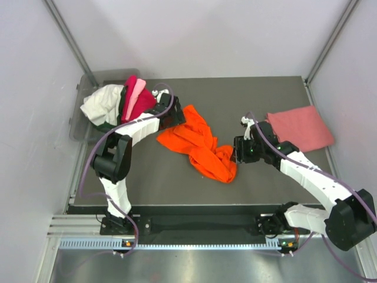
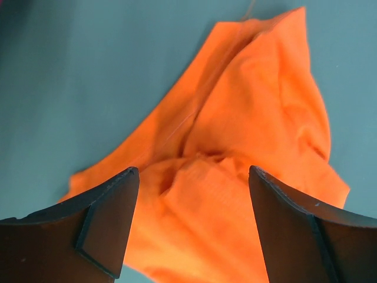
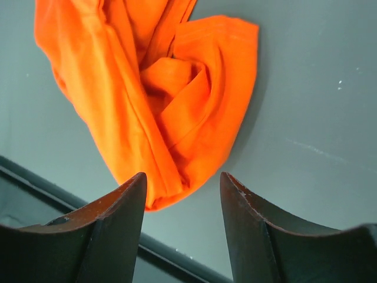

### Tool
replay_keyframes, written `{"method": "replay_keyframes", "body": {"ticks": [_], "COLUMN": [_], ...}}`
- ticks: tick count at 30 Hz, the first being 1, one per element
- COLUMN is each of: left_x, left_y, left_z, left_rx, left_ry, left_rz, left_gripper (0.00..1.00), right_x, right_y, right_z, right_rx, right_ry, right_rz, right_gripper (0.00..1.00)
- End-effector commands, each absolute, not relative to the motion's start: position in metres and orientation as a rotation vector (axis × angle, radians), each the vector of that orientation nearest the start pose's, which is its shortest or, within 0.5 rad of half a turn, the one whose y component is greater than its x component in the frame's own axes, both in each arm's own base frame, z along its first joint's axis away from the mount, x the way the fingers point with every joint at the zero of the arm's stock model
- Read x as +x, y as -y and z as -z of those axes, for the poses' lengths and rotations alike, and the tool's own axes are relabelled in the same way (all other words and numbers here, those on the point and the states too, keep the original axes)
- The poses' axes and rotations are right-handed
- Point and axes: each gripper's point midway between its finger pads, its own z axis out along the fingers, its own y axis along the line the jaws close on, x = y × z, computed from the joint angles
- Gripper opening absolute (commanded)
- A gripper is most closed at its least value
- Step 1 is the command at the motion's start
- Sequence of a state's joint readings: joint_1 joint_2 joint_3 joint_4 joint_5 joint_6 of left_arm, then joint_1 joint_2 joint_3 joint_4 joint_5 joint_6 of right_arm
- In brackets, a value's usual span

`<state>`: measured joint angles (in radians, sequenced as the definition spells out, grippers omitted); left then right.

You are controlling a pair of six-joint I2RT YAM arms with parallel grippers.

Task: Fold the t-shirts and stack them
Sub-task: Flatten the tshirt out

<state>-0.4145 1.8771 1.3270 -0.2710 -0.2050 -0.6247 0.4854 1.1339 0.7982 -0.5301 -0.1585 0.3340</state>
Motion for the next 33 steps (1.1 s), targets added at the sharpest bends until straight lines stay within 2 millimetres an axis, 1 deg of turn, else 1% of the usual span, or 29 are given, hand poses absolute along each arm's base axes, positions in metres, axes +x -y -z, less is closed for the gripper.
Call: {"method": "replay_keyframes", "body": {"ticks": [1, 3, 4, 5, 6, 7, 8, 9, 11, 12, 13, 14, 15, 16, 18, 19, 20, 21, 22, 24, 25, 26, 27, 28, 29, 30, 31, 32, 33], "left_x": [0.458, 0.457, 0.456, 0.455, 0.454, 0.453, 0.452, 0.450, 0.448, 0.446, 0.449, 0.446, 0.445, 0.444, 0.438, 0.433, 0.429, 0.423, 0.414, 0.403, 0.386, 0.380, 0.370, 0.358, 0.351, 0.342, 0.333, 0.328, 0.322], "left_y": [0.196, 0.202, 0.204, 0.205, 0.212, 0.213, 0.216, 0.219, 0.216, 0.213, 0.207, 0.201, 0.197, 0.188, 0.177, 0.166, 0.161, 0.154, 0.141, 0.128, 0.116, 0.110, 0.104, 0.097, 0.092, 0.087, 0.082, 0.078, 0.074], "left_z": [-0.073, -0.067, -0.060, -0.056, -0.055, -0.048, -0.046, -0.043, -0.043, -0.046, -0.065, -0.069, -0.078, -0.099, -0.116, -0.135, -0.143, -0.170, -0.166, -0.179, -0.184, -0.186, -0.203, -0.187, -0.184, -0.189, -0.176, -0.173, -0.176], "left_rx": [-0.318, -0.316, -0.324, -0.323, -0.309, -0.310, -0.311, -0.303, -0.310, -0.313, -0.325, -0.325, -0.325, -0.343, -0.373, -0.401, -0.418, -0.438, -0.474, -0.525, -0.547, -0.563, -0.576, -0.595, -0.612, -0.628, -0.645, -0.657, -0.671], "left_ry": [-2.397, -2.419, -2.435, -2.444, -2.450, -2.468, -2.477, -2.487, -2.495, -2.489, -2.442, -2.428, -2.407, -2.366, -2.350, -2.314, -2.296, -2.230, -2.227, -2.163, -2.124, -2.094, -2.032, -2.053, -2.048, -2.023, -2.041, -2.039, -2.011], "left_rz": [0.294, 0.322, 0.330, 0.340, 0.376, 0.381, 0.399, 0.422, 0.405, 0.390, 0.368, 0.352, 0.346, 0.342, 0.344, 0.366, 0.380, 0.420, 0.410, 0.426, 0.421, 0.408, 0.433, 0.407, 0.389, 0.393, 0.369, 0.360, 0.363], "left_gripper": [0.79, 0.77, 0.75, 0.71, 0.67, 0.61, 0.54, 0.35, 0.15, 0.00, 0.00, 0.00, 0.00, 0.00, 0.00, 0.00, 0.00, 0.00, 0.00, 0.00, 0.00, 0.00, 0.00, 0.00, 0.00, 0.00, 0.00, 0.00, 0.00], "right_x": [0.254, 0.256, 0.256, 0.256, 0.256, 0.257, 0.257, 0.256, 0.257, 0.256, 0.256, 0.256, 0.256, 0.257, 0.258, 0.258, 0.260, 0.260, 0.260, 0.260, 0.260, 0.259, 0.258, 0.257, 0.255, 0.254, 0.254, 0.254, 0.254], "right_y": [-0.174, -0.171, -0.167, -0.165, -0.164, -0.162, -0.161, -0.160, -0.157, -0.156, -0.154, -0.153, -0.152, -0.150, -0.149, -0.148, -0.148, -0.148, -0.149, -0.151, -0.152, -0.154, -0.155, -0.156, -0.159, -0.161, -0.163, -0.164, -0.167], "right_z": [-0.124, -0.124, -0.120, -0.120, -0.118, -0.117, -0.118, -0.115, -0.114, -0.112, -0.111, -0.111, -0.109, -0.108, -0.106, -0.104, -0.105, -0.103, -0.103, -0.102, -0.097, -0.095, -0.091, -0.084, -0.081, -0.079, -0.075, -0.074, -0.073], "right_rx": [-0.220, -0.210, -0.193, -0.188, -0.184, -0.172, -0.170, -0.165, -0.152, -0.148, -0.142, -0.136, -0.133, -0.124, -0.116, -0.103, -0.099, -0.091, -0.093, -0.099, -0.105, -0.117, -0.130, -0.137, -0.148, -0.159, -0.164, -0.168, -0.181], "right_ry": [-2.416, -2.412, -2.420, -2.416, -2.416, -2.418, -2.412, -2.418, -2.413, -2.419, -2.422, -2.417, -2.419, -2.422, -2.421, -2.425, -2.416, -2.418, -2.419, -2.420, -2.435, -2.441, -2.453, -2.478, -2.486, -2.495, -2.508, -2.509, -2.511], "right_rz": [-0.570, -0.560, -0.553, -0.552, -0.550, -0.548, -0.549, -0.544, -0.542, -0.539, -0.534, -0.533, -0.529, -0.526, -0.525, -0.524, -0.529, -0.530, -0.534, -0.548, -0.547, -0.563, -0.568, -0.573, -0.595, -0.602, -0.611, -0.618, -0.628], "right_gripper": [0.53, 0.54, 0.54, 0.54, 0.54, 0.54, 0.54, 0.54, 0.56, 0.57, 0.57, 0.59, 0.60, 0.61, 0.63, 0.63, 0.63, 0.63, 0.63, 0.64, 0.65, 0.66, 0.66, 0.66, 0.65, 0.65, 0.65, 0.65, 0.65]}}
